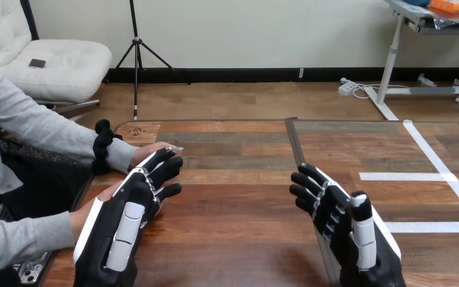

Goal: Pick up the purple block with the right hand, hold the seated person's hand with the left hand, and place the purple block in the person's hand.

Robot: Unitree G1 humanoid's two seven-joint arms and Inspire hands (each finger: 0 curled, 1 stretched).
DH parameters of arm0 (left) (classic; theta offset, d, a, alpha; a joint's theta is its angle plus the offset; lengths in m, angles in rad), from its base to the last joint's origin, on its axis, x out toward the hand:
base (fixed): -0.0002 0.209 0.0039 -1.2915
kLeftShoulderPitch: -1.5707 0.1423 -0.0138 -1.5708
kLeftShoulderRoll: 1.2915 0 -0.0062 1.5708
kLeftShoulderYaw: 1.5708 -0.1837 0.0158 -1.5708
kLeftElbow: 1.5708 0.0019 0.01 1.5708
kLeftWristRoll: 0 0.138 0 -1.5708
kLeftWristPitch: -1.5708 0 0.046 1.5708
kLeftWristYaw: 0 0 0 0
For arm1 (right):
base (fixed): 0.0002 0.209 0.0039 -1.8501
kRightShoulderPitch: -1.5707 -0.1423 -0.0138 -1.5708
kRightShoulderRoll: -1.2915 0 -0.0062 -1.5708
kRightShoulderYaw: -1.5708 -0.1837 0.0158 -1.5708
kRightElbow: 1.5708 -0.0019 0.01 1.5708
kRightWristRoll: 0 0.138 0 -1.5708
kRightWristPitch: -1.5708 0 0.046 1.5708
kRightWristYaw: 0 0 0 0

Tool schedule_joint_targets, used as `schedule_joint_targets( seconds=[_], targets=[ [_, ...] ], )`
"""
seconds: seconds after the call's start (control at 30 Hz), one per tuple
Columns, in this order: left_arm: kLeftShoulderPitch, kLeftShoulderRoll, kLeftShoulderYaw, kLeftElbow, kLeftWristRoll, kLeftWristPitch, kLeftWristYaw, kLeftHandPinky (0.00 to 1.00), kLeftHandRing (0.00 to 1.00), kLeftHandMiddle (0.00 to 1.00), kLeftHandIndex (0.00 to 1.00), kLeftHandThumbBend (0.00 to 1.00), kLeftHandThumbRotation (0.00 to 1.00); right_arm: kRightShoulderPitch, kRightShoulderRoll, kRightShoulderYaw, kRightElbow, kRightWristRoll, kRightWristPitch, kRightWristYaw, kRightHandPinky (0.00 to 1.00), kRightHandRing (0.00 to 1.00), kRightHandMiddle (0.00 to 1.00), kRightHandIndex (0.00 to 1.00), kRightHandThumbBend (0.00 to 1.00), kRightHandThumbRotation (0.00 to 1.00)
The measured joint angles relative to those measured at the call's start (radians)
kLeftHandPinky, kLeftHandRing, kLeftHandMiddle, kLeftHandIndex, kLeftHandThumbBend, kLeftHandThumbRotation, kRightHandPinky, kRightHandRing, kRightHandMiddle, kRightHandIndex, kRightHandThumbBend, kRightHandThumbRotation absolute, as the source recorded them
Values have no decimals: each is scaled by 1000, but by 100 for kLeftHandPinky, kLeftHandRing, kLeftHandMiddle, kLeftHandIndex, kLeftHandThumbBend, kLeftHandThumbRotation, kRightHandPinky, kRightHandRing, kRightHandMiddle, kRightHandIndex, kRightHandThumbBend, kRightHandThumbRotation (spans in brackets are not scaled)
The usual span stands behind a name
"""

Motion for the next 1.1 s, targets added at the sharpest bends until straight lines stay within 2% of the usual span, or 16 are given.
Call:
schedule_joint_targets(
  seconds=[0.3, 0.57, 0.73, 1.1],
  targets=[
    [10, -17, 0, -2, 7, 1, 25, 78, 86, 81, 81, 73, 89, 35, 10, 7, -51, 8, 20, 15, 100, 94, 92, 92, 100, 100],
    [19, -16, -1, -14, 12, 3, 34, 76, 85, 81, 81, 66, 90, 56, 20, 8, -69, 11, 18, 13, 97, 91, 91, 91, 98, 100],
    [27, -13, -2, -23, 12, 2, 34, 76, 85, 81, 81, 59, 91, 75, 40, 10, -70, 11, -3, 13, 95, 91, 90, 91, 96, 100],
    [79, -3, -16, -60, 11, -3, 27, 76, 85, 82, 81, 52, 87, 122, 65, 25, -70, 14, -58, 31, 95, 92, 91, 92, 95, 100]
  ],
)
